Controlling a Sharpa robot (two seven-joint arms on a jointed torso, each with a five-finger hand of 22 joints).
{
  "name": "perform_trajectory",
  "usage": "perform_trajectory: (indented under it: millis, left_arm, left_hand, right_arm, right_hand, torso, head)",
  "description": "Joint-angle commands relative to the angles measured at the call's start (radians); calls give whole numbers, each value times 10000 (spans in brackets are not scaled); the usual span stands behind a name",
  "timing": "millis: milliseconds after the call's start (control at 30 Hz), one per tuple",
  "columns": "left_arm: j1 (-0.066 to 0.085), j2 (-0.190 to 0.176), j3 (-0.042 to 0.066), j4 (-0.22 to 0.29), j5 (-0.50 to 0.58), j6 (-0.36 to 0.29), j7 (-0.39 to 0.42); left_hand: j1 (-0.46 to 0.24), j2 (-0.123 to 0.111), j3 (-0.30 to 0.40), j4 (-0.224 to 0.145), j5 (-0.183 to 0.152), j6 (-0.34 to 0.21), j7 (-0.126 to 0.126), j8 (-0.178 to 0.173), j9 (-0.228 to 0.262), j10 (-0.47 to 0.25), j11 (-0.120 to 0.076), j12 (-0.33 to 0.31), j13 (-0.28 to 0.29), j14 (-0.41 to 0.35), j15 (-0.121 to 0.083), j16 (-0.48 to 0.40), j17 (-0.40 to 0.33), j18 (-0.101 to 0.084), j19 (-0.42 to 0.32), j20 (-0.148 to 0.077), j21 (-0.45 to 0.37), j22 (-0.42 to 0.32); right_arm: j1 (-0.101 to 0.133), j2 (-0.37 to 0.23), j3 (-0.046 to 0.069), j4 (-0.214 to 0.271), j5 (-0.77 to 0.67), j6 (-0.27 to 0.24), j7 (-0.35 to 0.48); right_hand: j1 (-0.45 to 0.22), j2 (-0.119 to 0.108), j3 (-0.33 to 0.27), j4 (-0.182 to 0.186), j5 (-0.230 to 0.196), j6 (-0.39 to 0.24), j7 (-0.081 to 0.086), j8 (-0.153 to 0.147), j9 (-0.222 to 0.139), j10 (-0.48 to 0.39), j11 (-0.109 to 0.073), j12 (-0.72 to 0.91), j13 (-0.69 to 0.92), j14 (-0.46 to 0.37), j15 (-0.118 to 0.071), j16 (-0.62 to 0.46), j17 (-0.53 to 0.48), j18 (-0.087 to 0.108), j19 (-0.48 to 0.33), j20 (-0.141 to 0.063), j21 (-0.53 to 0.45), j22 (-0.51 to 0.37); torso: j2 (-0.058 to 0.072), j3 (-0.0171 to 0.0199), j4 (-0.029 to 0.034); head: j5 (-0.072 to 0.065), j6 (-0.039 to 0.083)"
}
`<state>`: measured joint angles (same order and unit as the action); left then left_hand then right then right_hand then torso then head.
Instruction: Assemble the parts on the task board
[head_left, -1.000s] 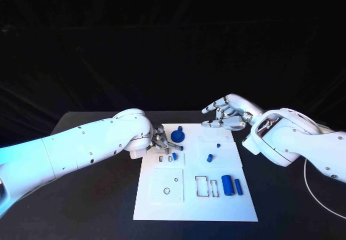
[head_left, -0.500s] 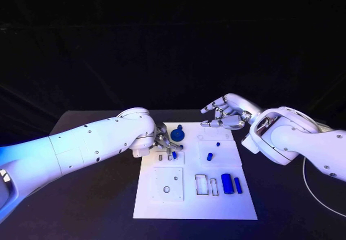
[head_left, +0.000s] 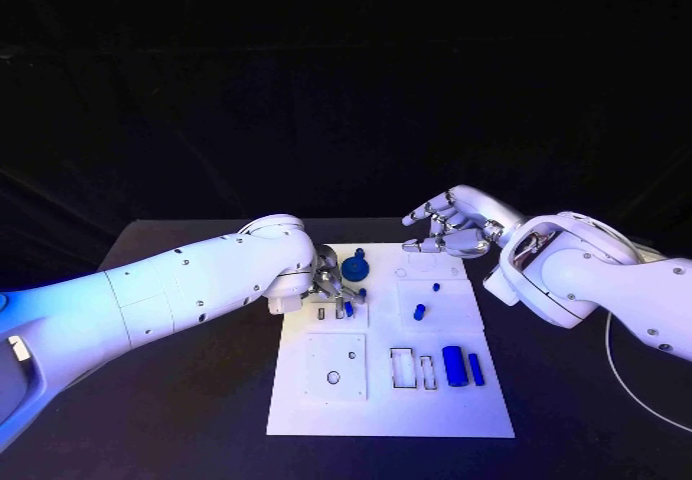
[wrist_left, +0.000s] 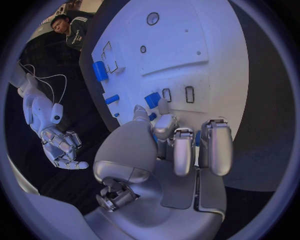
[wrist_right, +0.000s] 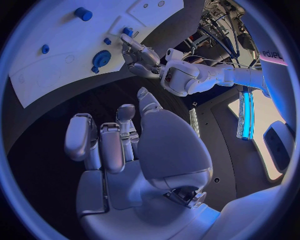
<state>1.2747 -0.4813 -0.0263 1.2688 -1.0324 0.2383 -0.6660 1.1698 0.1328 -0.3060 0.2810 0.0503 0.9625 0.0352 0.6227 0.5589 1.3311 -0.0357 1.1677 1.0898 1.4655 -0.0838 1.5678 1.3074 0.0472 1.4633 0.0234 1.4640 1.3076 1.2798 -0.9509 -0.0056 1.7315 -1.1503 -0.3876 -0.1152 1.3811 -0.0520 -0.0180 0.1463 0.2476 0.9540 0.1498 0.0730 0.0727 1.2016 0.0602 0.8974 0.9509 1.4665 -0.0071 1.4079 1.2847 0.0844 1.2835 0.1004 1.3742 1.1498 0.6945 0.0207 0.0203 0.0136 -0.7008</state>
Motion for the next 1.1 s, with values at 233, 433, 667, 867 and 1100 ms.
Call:
perform_trajectory:
  millis: [233,433,667,867,1100]
  left_arm:
    - [-9,35,2,2,-26,287,-36]
    - [-9,40,3,4,-20,300,-39]
    - [-9,56,3,22,42,341,-36]
    - [-9,73,3,24,75,370,-31]
    - [-9,95,3,26,104,372,-26]
  left_hand:
    - [250,37,60,-81,-15,-98,17,64,83,3,45,29,-6,1053,-45,30,2634,-68,161,-9,52,921]
    - [373,66,114,-119,-15,-131,21,83,150,-4,50,24,-6,1053,-40,30,2634,-66,155,-2,48,920]
    - [658,51,229,-257,-14,-182,26,118,280,-12,55,19,-2,1053,-34,30,2634,-65,149,7,46,930]
    - [781,53,297,-324,-14,-202,28,128,336,-18,55,12,-6,1053,-32,30,2634,-62,141,10,39,924]
    - [871,52,351,-378,-14,-217,30,133,377,-21,57,7,-8,1053,-31,30,2634,-63,142,12,41,932]
  right_arm:
    - [0,47,-2,-61,-345,114,-33]
    - [0,67,-4,-82,-400,134,-45]
    - [0,96,-7,-113,-416,153,-52]
    - [0,108,-9,-123,-419,167,-60]
    - [-1,130,-11,-146,-419,196,-72]
  right_hand:
    - [98,93,-93,-14,285,61,-3,62,6,-37,2,-68,-71,426,-57,-84,2,90,-19,-19,-57,-23]
    - [138,116,-117,-2,457,66,-5,59,3,-32,-3,-90,-111,433,-62,-92,6,88,-6,-25,-66,-25]
    - [146,122,-122,1,487,69,-6,59,2,-30,-3,-92,-117,435,-63,-93,7,88,-3,-27,-68,-25]
    - [146,122,-122,1,487,69,-6,59,2,-30,-3,-92,-117,435,-63,-93,7,88,-3,-27,-68,-25]
    - [155,130,-125,4,512,75,-7,62,3,-20,-4,-81,-113,434,-65,-101,-3,89,-4,-28,-72,-31]
  torso:
    - [5,4,9]
    - [6,4,9]
    - [5,5,8]
    - [8,9,5]
    - [7,4,8]
  head:
    - [3,-18]
    - [4,-36]
    - [16,-40]
    - [15,-41]
    - [16,-51]
